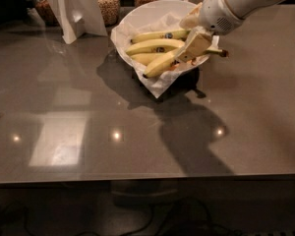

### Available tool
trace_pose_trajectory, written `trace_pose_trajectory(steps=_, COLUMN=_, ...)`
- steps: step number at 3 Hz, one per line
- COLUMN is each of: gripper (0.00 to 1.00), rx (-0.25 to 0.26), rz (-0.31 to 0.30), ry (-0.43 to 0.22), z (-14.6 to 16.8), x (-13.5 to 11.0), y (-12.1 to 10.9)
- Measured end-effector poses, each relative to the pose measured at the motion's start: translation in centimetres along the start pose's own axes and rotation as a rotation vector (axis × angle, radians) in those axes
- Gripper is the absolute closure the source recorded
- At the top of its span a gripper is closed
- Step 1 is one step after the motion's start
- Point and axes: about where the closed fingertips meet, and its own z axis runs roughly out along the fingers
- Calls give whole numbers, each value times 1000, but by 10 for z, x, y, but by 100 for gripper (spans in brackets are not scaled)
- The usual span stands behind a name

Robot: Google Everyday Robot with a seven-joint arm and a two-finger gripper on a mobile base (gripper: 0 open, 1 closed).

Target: Pick banana from white bowl

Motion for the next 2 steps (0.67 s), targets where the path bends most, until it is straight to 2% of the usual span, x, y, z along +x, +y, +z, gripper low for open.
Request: trace_pose_trajectory(steps=2, gripper=35, rx=-61, rz=-2, ry=39, z=26, x=9, y=8)
